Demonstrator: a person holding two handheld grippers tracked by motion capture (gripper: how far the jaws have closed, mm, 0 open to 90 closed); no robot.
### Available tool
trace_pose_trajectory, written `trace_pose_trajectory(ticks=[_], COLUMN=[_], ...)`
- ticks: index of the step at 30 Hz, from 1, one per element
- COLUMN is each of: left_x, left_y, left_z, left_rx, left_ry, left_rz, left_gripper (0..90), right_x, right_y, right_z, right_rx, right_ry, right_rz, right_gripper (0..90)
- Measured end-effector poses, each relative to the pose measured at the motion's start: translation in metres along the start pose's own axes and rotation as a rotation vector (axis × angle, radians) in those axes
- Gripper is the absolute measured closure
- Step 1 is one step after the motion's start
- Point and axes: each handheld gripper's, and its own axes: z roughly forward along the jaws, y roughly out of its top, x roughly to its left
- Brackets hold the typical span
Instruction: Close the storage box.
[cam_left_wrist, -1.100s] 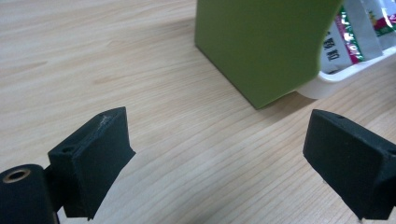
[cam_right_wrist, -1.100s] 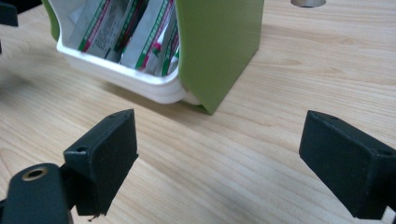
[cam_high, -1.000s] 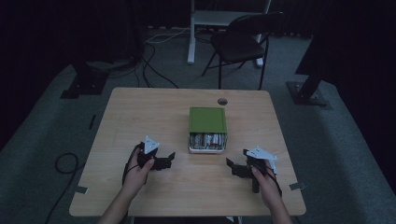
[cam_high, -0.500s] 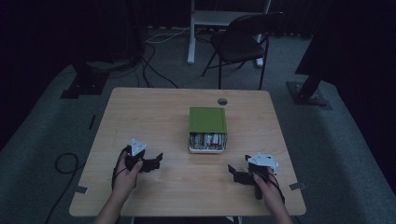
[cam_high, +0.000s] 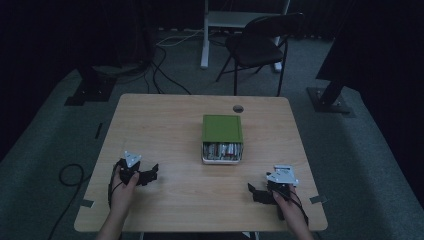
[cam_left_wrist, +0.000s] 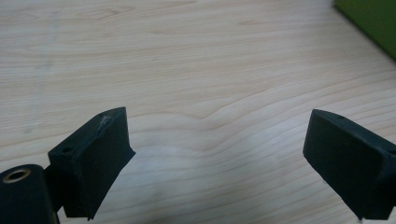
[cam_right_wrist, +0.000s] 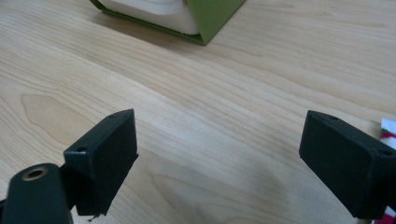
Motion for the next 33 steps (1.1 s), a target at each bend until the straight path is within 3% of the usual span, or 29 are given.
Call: trace_pose_trajectory(ticks=[4,16,19,25,33], left_x=[0.005,0.022,0.026,0.030,0.027], left_y=[-0.003,-0.011,-0.014,-0.020,-0.025], left_z=[-0.001,-0.007,-0.009,-0.009,-0.007], left_rx=[0.028,0.084,0.100,0.111,0.132], left_ry=[0.049,0.150,0.175,0.188,0.199], left_rz=[0.014,-0.047,-0.053,-0.056,-0.011], left_gripper=[8.2,8.3,8.3,8.3,8.2], right_x=[0.001,0.001,0.002,0.004,0.001], right_y=[-0.001,-0.004,-0.004,-0.005,-0.005], right_z=[0.000,0.003,0.004,0.006,0.006], right_rx=[0.009,0.040,0.073,0.119,0.130], right_ry=[-0.017,-0.071,-0.081,-0.068,-0.039], right_rz=[-0.016,-0.039,-0.050,-0.068,-0.053], right_gripper=[11.0,11.0,11.0,11.0,11.1])
